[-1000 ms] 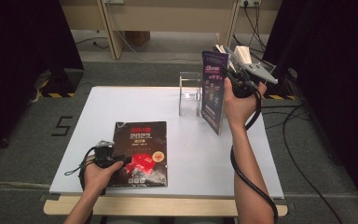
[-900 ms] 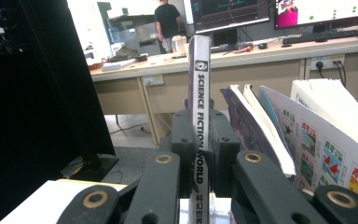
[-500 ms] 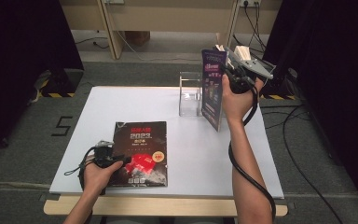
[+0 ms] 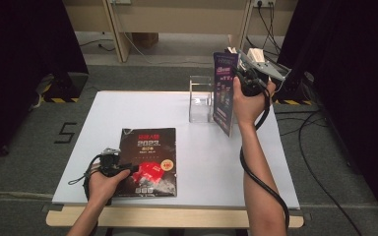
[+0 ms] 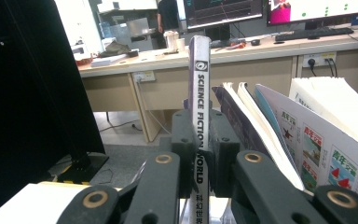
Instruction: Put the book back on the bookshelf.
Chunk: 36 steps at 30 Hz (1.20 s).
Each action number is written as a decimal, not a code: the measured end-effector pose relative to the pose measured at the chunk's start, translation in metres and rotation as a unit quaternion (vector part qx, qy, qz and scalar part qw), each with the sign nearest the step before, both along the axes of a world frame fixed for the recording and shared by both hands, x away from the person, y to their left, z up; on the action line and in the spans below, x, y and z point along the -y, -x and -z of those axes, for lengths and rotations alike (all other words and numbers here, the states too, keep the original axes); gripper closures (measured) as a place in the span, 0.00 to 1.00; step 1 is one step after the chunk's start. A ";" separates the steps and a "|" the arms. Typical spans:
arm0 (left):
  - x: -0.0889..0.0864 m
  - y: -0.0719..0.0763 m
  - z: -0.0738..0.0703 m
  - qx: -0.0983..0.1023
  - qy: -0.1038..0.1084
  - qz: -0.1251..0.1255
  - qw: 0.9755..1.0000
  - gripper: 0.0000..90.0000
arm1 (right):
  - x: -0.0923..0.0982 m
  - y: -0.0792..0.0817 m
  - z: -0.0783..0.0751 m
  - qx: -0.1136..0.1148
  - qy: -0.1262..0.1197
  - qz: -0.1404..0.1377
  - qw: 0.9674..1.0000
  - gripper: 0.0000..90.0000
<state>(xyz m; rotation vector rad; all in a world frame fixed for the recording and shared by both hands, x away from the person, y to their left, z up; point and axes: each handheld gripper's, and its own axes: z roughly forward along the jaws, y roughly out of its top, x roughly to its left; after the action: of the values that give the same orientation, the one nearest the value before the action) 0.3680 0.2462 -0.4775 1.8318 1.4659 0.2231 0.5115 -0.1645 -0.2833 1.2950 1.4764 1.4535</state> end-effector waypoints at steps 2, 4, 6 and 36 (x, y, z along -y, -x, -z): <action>0.000 0.000 0.001 -0.001 0.000 0.001 1.000 0.67 | 0.000 -0.001 0.001 0.002 0.003 0.002 1.000 0.93; 0.000 0.000 0.001 -0.001 0.000 0.001 1.000 0.67 | -0.001 -0.003 0.002 0.001 0.002 0.003 1.000 0.93; 0.000 0.000 0.001 0.000 0.000 -0.002 1.000 0.67 | -0.001 -0.005 0.002 -0.001 0.001 0.005 1.000 0.93; -0.002 -0.001 0.003 -0.001 0.000 -0.003 1.000 0.67 | -0.002 -0.027 0.016 0.005 0.002 0.032 0.999 0.92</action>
<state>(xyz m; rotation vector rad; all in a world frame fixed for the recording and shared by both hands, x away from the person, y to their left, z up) 0.3690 0.2482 -0.4805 1.8278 1.4740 0.2244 0.5389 -0.1630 -0.2991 1.3195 1.4185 1.4121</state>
